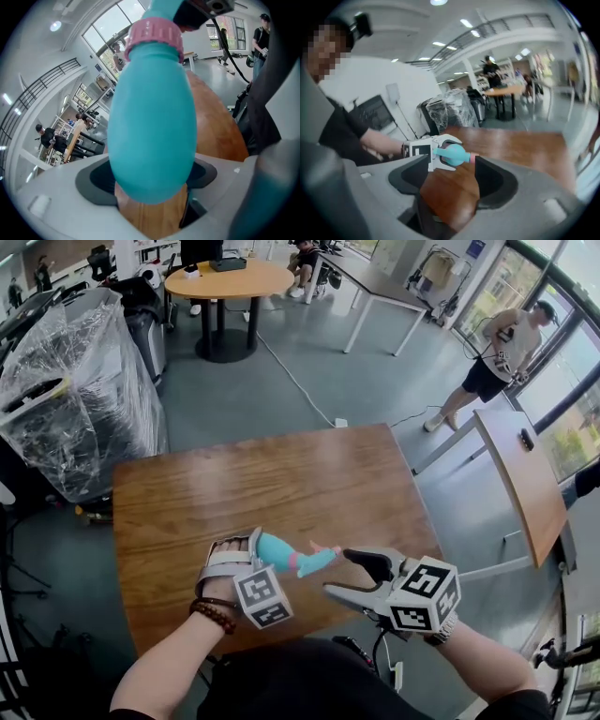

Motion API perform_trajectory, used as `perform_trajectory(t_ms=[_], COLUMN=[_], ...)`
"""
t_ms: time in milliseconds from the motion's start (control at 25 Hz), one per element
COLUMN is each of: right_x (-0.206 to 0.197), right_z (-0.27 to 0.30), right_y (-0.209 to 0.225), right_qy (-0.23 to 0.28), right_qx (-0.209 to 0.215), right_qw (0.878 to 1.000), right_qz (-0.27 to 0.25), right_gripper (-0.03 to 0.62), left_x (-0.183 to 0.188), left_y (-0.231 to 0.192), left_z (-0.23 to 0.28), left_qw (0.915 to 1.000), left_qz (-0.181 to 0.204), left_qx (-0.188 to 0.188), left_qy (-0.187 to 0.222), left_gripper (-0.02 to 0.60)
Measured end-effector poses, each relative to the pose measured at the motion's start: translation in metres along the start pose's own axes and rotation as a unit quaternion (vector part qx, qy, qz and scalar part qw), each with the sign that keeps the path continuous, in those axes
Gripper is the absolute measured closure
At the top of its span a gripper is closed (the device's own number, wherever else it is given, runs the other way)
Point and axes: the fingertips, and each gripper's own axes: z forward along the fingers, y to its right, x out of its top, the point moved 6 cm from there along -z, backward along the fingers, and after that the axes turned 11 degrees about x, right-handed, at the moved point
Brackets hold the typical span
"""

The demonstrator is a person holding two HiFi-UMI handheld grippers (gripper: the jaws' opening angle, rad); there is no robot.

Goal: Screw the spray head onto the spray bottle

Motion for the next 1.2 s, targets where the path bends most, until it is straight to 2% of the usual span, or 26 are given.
perform_trajectory(t_ms=[40, 80, 120, 160, 200, 240, 320, 520, 640, 720, 760, 800, 840, 880, 960, 1040, 1080, 1120, 1160, 1200], right_x=[0.005, 0.009, 0.011, 0.01, 0.006, 0.002, -0.008, -0.027, -0.034, -0.037, -0.038, -0.038, -0.036, -0.033, -0.024, -0.02, -0.02, -0.019, -0.018, -0.018], right_z=[-0.005, -0.007, -0.005, -0.001, 0.006, 0.014, 0.029, 0.052, 0.054, 0.054, 0.054, 0.054, 0.055, 0.055, 0.055, 0.055, 0.055, 0.055, 0.056, 0.057], right_y=[-0.008, -0.016, -0.025, -0.032, -0.037, -0.041, -0.044, -0.042, -0.042, -0.043, -0.043, -0.043, -0.042, -0.041, -0.034, -0.022, -0.015, -0.009, -0.002, 0.004], right_qy=[-0.029, -0.068, -0.109, -0.144, -0.173, -0.197, -0.227, -0.279, -0.289, -0.288, -0.285, -0.282, -0.278, -0.269, -0.239, -0.197, -0.176, -0.155, -0.133, -0.111], right_qx=[-0.024, -0.051, -0.076, -0.095, -0.103, -0.102, -0.093, -0.078, -0.076, -0.076, -0.078, -0.079, -0.078, -0.076, -0.068, -0.056, -0.051, -0.046, -0.039, -0.03], right_qw=[0.994, 0.974, 0.941, 0.903, 0.868, 0.841, 0.803, 0.732, 0.707, 0.701, 0.704, 0.713, 0.732, 0.761, 0.838, 0.912, 0.943, 0.967, 0.984, 0.993], right_qz=[-0.101, -0.209, -0.31, -0.393, -0.453, -0.493, -0.543, -0.616, -0.641, -0.648, -0.646, -0.637, -0.617, -0.586, -0.486, -0.354, -0.279, -0.199, -0.116, -0.034], right_gripper=[0.304, 0.304, 0.304, 0.304, 0.305, 0.306, 0.306, 0.321, 0.435, 0.455, 0.47, 0.471, 0.473, 0.473, 0.473, 0.474, 0.474, 0.474, 0.474, 0.474], left_x=[-0.002, -0.003, -0.004, -0.003, -0.003, -0.001, 0.004, 0.021, 0.025, 0.027, 0.027, 0.027, 0.027, 0.027, 0.026, 0.027, 0.027, 0.026, 0.024, 0.022], left_y=[0.0, 0.0, 0.0, 0.001, 0.002, 0.003, 0.006, 0.02, 0.026, 0.026, 0.026, 0.025, 0.024, 0.022, 0.019, 0.015, 0.014, 0.012, 0.011, 0.01], left_z=[0.0, 0.001, 0.001, 0.001, 0.001, 0.001, -0.002, -0.011, -0.016, -0.017, -0.017, -0.017, -0.017, -0.017, -0.015, -0.012, -0.011, -0.01, -0.009, -0.008], left_qw=[1.0, 0.9998, 0.9996, 0.9994, 0.9991, 0.9988, 0.9979, 0.9945, 0.9927, 0.9923, 0.9923, 0.9925, 0.9929, 0.9936, 0.9951, 0.996, 0.996, 0.9958, 0.9956, 0.9955], left_qz=[0.009, 0.018, 0.025, 0.032, 0.038, 0.044, 0.056, 0.078, 0.089, 0.097, 0.1, 0.101, 0.1, 0.098, 0.091, 0.086, 0.085, 0.086, 0.087, 0.086], left_qx=[-0.003, -0.005, -0.008, -0.011, -0.015, -0.019, -0.026, -0.051, -0.058, -0.052, -0.047, -0.041, -0.034, -0.027, -0.009, 0.011, 0.019, 0.027, 0.034, 0.04], left_qy=[0.001, 0.002, 0.003, 0.005, 0.008, 0.011, 0.022, 0.048, 0.057, 0.057, 0.057, 0.055, 0.053, 0.049, 0.038, 0.025, 0.019, 0.013, 0.01, 0.008], left_gripper=[0.144, 0.144, 0.144, 0.144, 0.144, 0.144, 0.144, 0.144, 0.144, 0.144, 0.144, 0.144, 0.144, 0.144, 0.144, 0.146, 0.146, 0.146, 0.146, 0.146])
